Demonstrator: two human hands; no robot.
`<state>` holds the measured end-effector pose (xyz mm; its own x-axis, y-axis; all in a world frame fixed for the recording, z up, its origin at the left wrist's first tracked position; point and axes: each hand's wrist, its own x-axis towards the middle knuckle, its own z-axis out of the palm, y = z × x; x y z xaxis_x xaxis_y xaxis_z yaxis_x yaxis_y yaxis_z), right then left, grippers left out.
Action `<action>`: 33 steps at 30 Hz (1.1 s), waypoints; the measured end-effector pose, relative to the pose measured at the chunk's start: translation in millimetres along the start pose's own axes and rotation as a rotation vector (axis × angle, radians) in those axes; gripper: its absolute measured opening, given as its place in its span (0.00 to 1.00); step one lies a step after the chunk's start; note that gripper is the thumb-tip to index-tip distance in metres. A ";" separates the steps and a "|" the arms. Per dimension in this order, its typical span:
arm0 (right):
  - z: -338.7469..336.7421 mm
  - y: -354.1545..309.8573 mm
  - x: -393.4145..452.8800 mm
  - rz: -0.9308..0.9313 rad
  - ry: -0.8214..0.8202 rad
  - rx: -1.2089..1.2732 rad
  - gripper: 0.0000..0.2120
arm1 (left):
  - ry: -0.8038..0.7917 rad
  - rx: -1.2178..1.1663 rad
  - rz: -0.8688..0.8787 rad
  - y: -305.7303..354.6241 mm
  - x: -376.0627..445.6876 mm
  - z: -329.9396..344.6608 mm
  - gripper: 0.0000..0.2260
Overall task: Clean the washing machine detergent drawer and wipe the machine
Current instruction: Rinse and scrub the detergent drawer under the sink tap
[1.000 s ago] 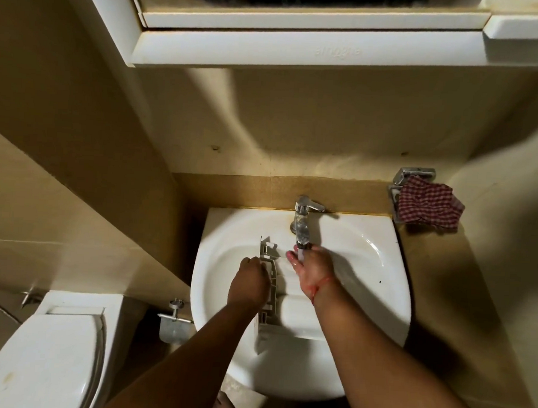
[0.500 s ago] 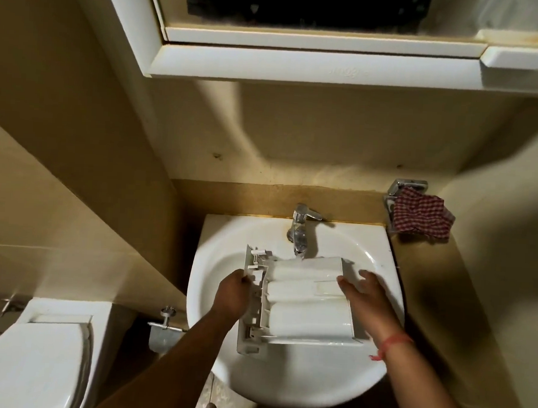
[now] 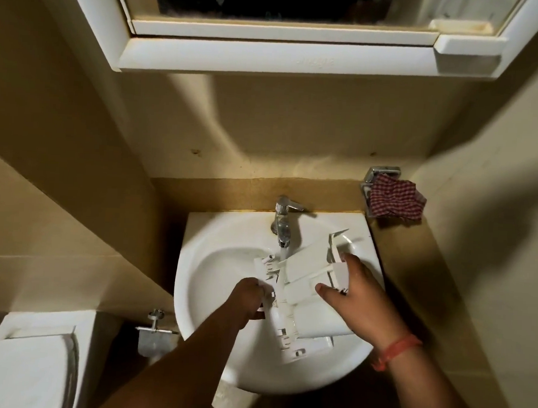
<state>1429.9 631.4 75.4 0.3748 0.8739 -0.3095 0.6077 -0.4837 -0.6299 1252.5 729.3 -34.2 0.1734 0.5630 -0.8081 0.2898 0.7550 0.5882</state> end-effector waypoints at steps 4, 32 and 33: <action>0.1 -9.9 -3.1 -0.076 -0.047 -0.178 0.37 | -0.019 -0.083 -0.049 3.9 -2.6 3.2 0.08; 19.3 -95.4 86.2 -0.674 -0.708 -0.612 0.41 | 0.451 0.065 0.426 -11.9 -35.3 -74.2 0.16; 21.4 -97.7 86.8 -0.689 -0.721 -0.626 0.41 | 0.424 -0.008 0.492 -9.0 -37.3 -74.0 0.14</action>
<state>1388.2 755.5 94.8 -0.5282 0.6878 -0.4980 0.8401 0.3378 -0.4244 1173.8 726.4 -7.0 -0.1025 0.9265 -0.3620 0.2642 0.3762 0.8881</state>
